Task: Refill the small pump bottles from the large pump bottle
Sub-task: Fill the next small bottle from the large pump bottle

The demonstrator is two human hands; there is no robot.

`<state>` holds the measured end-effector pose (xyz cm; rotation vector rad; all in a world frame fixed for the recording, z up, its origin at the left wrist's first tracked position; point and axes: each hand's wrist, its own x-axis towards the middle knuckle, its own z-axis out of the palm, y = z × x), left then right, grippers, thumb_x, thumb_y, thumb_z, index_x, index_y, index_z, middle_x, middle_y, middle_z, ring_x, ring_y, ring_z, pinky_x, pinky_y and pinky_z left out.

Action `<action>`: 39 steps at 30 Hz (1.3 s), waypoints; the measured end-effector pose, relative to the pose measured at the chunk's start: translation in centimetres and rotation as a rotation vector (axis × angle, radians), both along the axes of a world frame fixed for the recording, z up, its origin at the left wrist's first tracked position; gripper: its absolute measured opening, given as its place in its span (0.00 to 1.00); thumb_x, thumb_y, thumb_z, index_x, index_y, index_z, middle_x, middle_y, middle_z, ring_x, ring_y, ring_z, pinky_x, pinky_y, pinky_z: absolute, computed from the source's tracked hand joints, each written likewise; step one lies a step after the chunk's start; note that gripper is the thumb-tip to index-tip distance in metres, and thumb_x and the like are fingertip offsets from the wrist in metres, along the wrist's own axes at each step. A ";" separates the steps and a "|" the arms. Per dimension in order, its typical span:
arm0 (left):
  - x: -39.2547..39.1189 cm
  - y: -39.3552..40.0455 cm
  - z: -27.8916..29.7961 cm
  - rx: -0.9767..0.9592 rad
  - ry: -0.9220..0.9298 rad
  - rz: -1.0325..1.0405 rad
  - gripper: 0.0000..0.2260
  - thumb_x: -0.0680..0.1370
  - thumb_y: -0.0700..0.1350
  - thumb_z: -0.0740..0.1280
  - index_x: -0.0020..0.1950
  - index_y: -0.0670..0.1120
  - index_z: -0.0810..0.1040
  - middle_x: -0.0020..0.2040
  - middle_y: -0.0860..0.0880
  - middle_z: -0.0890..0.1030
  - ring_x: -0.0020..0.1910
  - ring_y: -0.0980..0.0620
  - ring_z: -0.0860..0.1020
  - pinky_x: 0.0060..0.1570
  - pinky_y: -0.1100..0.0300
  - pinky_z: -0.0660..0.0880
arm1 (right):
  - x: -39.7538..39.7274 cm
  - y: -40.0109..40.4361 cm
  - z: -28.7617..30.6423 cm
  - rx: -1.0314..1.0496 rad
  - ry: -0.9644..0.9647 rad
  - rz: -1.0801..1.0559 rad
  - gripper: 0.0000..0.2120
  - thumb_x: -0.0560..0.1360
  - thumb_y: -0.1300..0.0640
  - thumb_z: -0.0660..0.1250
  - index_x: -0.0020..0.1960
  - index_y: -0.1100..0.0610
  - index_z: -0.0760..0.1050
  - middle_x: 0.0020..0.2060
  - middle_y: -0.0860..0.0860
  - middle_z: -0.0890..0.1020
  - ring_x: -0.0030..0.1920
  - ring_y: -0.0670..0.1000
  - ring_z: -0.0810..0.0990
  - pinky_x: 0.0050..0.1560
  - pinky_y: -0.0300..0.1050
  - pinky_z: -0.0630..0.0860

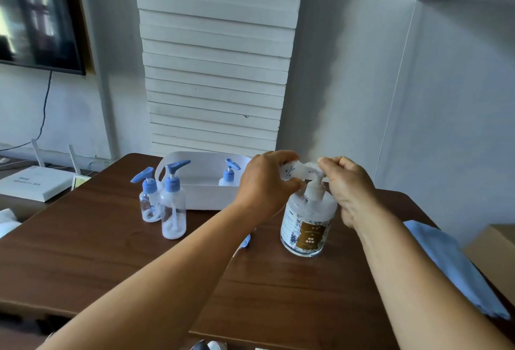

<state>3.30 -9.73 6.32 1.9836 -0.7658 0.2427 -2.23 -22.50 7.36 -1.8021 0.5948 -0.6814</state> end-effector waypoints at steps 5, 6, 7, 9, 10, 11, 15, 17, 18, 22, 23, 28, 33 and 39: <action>-0.2 0.1 -0.8 -0.013 0.053 -0.002 0.21 0.68 0.46 0.75 0.61 0.51 0.77 0.55 0.53 0.81 0.52 0.55 0.77 0.53 0.64 0.72 | 0.3 0.2 -0.8 0.010 0.028 -0.005 0.11 0.77 0.51 0.63 0.38 0.54 0.70 0.36 0.48 0.75 0.37 0.45 0.72 0.34 0.40 0.66; -0.2 0.2 -0.7 -0.014 0.052 0.000 0.21 0.68 0.46 0.75 0.61 0.51 0.77 0.55 0.53 0.81 0.52 0.55 0.78 0.53 0.64 0.72 | 0.2 0.2 -0.6 0.001 0.033 -0.002 0.11 0.77 0.51 0.63 0.38 0.54 0.70 0.36 0.48 0.75 0.38 0.46 0.72 0.35 0.40 0.67; -0.3 0.2 -0.6 -0.013 0.044 0.003 0.21 0.68 0.46 0.75 0.61 0.51 0.77 0.55 0.53 0.81 0.52 0.55 0.77 0.53 0.64 0.72 | 0.1 0.1 -0.2 -0.003 0.033 0.003 0.11 0.77 0.51 0.63 0.38 0.54 0.70 0.36 0.49 0.76 0.40 0.47 0.73 0.36 0.41 0.68; -0.1 0.2 -0.1 -0.002 0.012 0.009 0.21 0.68 0.47 0.75 0.61 0.52 0.77 0.54 0.53 0.81 0.53 0.54 0.77 0.53 0.62 0.72 | 0.1 -0.1 0.4 -0.033 0.031 0.014 0.11 0.77 0.52 0.64 0.38 0.54 0.70 0.36 0.49 0.75 0.40 0.47 0.73 0.36 0.41 0.69; -0.1 0.0 0.0 0.008 0.001 0.006 0.21 0.68 0.47 0.74 0.61 0.52 0.77 0.55 0.53 0.81 0.54 0.54 0.76 0.54 0.61 0.73 | 0.0 -0.3 0.5 -0.051 0.031 0.010 0.11 0.77 0.52 0.64 0.37 0.54 0.70 0.36 0.49 0.75 0.39 0.47 0.72 0.35 0.40 0.68; -0.1 0.0 0.2 0.011 -0.005 0.008 0.21 0.68 0.47 0.74 0.61 0.52 0.77 0.55 0.53 0.81 0.55 0.53 0.76 0.55 0.59 0.73 | 0.0 -0.2 0.5 -0.059 0.026 0.009 0.11 0.77 0.52 0.63 0.37 0.54 0.70 0.35 0.48 0.75 0.38 0.46 0.72 0.34 0.40 0.68; -0.1 0.0 -0.4 0.016 0.017 0.011 0.22 0.68 0.47 0.75 0.61 0.52 0.77 0.55 0.53 0.81 0.53 0.54 0.77 0.53 0.62 0.72 | 0.3 0.2 -0.6 -0.002 0.013 -0.006 0.09 0.76 0.52 0.63 0.39 0.54 0.71 0.35 0.47 0.75 0.37 0.45 0.72 0.33 0.40 0.66; -0.2 0.1 -0.7 0.006 0.041 0.004 0.22 0.68 0.47 0.75 0.61 0.51 0.77 0.55 0.53 0.81 0.53 0.55 0.77 0.53 0.63 0.72 | 0.3 0.4 -1.1 0.020 0.005 -0.017 0.09 0.76 0.52 0.63 0.39 0.54 0.71 0.35 0.47 0.76 0.37 0.44 0.72 0.33 0.40 0.66; -0.2 0.1 -0.6 0.003 0.043 0.000 0.22 0.68 0.47 0.75 0.61 0.51 0.77 0.55 0.53 0.81 0.53 0.55 0.77 0.53 0.63 0.72 | 0.2 0.4 -1.1 0.017 -0.002 -0.024 0.10 0.76 0.52 0.64 0.38 0.54 0.71 0.35 0.47 0.76 0.37 0.44 0.72 0.33 0.40 0.66; -0.3 0.3 0.2 0.000 0.017 0.007 0.22 0.68 0.47 0.75 0.61 0.52 0.77 0.56 0.53 0.81 0.54 0.54 0.76 0.54 0.63 0.72 | 0.0 0.1 0.0 -0.052 -0.003 -0.023 0.09 0.76 0.51 0.64 0.40 0.54 0.71 0.35 0.48 0.75 0.36 0.45 0.72 0.32 0.40 0.67; -0.3 0.3 0.2 -0.003 0.014 0.009 0.22 0.68 0.47 0.75 0.61 0.52 0.77 0.56 0.54 0.81 0.54 0.55 0.77 0.53 0.63 0.72 | 0.0 0.1 0.1 -0.050 -0.005 -0.023 0.09 0.76 0.51 0.64 0.40 0.54 0.71 0.35 0.48 0.75 0.36 0.45 0.72 0.32 0.40 0.67; -0.5 0.2 -0.7 -0.013 0.057 -0.001 0.22 0.68 0.46 0.75 0.61 0.51 0.77 0.55 0.53 0.81 0.54 0.55 0.77 0.55 0.62 0.73 | 0.3 0.4 -1.5 0.026 -0.039 -0.037 0.11 0.76 0.52 0.64 0.37 0.54 0.70 0.34 0.47 0.76 0.37 0.46 0.72 0.33 0.41 0.67; -0.4 0.2 0.1 -0.014 0.035 0.002 0.22 0.68 0.46 0.75 0.61 0.52 0.77 0.55 0.54 0.81 0.53 0.55 0.77 0.52 0.66 0.71 | 0.1 -0.1 0.2 -0.054 -0.011 0.000 0.12 0.76 0.52 0.64 0.36 0.54 0.68 0.33 0.48 0.73 0.36 0.46 0.71 0.33 0.41 0.66; -0.3 0.2 -0.5 -0.013 0.066 0.000 0.22 0.68 0.46 0.75 0.61 0.51 0.77 0.55 0.53 0.81 0.51 0.58 0.77 0.51 0.67 0.70 | 0.4 0.2 -1.1 0.015 -0.016 -0.009 0.11 0.76 0.53 0.64 0.36 0.54 0.68 0.34 0.47 0.74 0.36 0.45 0.71 0.33 0.41 0.65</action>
